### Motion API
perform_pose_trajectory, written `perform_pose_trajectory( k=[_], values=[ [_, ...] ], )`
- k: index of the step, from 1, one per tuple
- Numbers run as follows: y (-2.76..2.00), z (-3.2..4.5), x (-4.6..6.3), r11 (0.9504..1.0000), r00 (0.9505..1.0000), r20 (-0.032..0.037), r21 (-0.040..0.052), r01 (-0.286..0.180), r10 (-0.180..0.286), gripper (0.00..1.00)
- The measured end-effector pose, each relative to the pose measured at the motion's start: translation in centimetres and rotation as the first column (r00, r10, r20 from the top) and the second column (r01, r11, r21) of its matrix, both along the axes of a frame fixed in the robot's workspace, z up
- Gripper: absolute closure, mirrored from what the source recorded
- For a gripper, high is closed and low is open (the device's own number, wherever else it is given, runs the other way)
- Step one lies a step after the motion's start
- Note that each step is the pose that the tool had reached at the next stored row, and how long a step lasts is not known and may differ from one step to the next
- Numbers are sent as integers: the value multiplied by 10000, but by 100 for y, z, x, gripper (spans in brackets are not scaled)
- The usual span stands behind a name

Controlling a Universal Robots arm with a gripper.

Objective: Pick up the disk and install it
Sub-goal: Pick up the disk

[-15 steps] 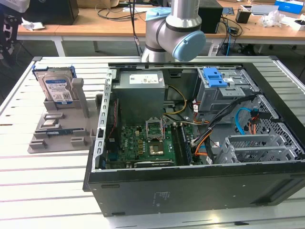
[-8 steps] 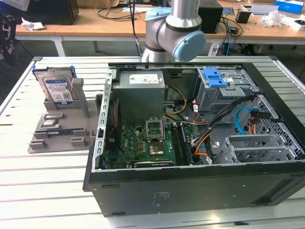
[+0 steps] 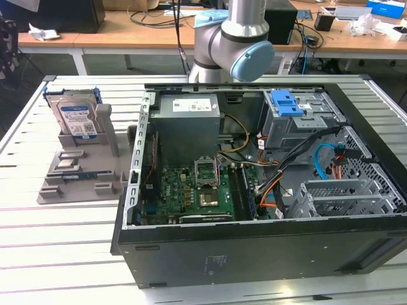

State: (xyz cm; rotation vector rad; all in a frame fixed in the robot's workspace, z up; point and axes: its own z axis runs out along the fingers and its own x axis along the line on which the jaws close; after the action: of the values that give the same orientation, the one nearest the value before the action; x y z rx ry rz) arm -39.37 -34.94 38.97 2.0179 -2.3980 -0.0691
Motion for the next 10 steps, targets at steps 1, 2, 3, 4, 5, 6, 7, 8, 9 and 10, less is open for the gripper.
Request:
perform_pose_trajectory(
  k=[1, 2, 3, 4, 5, 6, 7, 8, 9, 10],
  values=[
    [0, 0, 0, 9999, 9999, 0, 0, -153, 153, 89],
    [0, 0, 0, 9996, 9996, 1, 0, -271, 271, 89],
    [0, 0, 0, 9991, 9991, 0, 0, -426, 426, 89],
    [0, 0, 0, 9985, 9985, 0, 0, -540, 540, 89],
    [0, 0, 0, 9973, 9973, 0, 0, -733, 733, 89],
    [0, 0, 0, 9965, 9965, 0, 0, -838, 838, 89],
    [0, 0, 0, 9954, 9954, 0, 0, -955, 955, 89],
    [0, 0, 0, 9929, 9929, 0, 0, -1186, 1186, 89],
    [0, 0, 0, 9906, 9906, 0, 0, -1367, 1367, 89],
    [0, 0, 0, 9890, 9890, 0, 0, -1476, 1476, 89]
  ],
)
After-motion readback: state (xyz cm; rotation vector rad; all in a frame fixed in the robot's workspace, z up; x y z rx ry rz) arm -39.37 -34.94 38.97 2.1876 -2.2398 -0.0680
